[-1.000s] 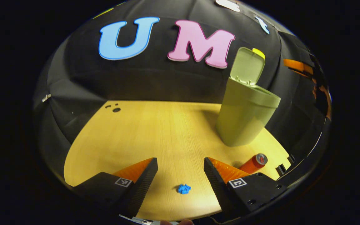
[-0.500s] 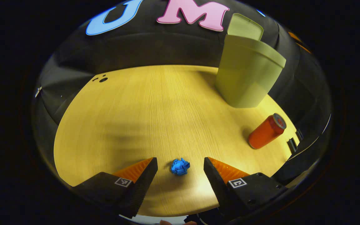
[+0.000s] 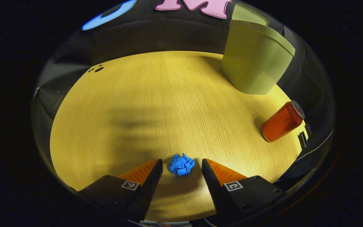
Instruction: Press the lid of the desktop garbage bin to open it, pick up the crumpled paper on the desktop and throw it into the bin, then pick up the pop can on the desktop and drop it into the bin, and finally close the garbage bin lid.
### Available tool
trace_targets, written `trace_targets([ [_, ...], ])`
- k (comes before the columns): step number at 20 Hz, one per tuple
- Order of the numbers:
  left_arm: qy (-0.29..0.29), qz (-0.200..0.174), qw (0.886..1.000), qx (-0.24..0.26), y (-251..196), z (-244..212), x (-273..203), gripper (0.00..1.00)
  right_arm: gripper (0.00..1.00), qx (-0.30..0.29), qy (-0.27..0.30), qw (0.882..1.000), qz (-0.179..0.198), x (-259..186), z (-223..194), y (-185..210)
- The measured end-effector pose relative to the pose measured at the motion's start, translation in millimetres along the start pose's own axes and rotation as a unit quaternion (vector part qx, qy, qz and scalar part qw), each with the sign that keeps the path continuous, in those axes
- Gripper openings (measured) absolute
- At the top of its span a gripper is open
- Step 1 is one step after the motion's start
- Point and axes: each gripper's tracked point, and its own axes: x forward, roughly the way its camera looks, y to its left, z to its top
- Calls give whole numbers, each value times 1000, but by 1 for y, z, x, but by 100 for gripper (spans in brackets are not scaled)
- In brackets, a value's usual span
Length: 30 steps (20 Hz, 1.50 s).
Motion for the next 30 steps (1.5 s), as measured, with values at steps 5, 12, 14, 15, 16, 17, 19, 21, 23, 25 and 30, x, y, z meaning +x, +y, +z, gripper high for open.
trace_targets([
  [5,-3,6,1000,13,-1,7,5,49,80,5,3,1000,-1,2,-2,-2],
  [12,-65,-17,998,-2,-3,45,-19,40,80,1,0,1000,-9,3,-3,-7],
  [14,-95,-21,995,-3,-9,70,-36,40,80,6,2,1000,-8,2,-5,-7],
  [15,-109,-23,994,-4,-11,85,-44,40,80,7,2,1000,-7,3,-6,-7],
  [16,-125,-24,992,-6,-11,98,-54,42,80,8,2,1000,-6,3,-6,-7],
  [17,-142,-28,989,-5,-15,116,-64,40,80,7,2,1000,-5,3,-6,-7],
  [19,-176,-33,984,-1,-22,147,-83,40,80,3,2,1000,-5,4,-8,-7],
  [21,-210,-44,977,3,-31,180,-103,42,80,1,3,1000,-5,2,-8,-7],
  [23,-248,-54,967,9,-39,214,-127,40,80,4,4,1000,-3,1,-9,-6],
  [25,-281,-64,958,11,-47,246,-147,40,80,6,6,1000,-1,0,-11,-6],
  [30,-349,-93,932,19,-73,316,-185,40,80,13,5,1000,-3,-5,-13,-6],
])
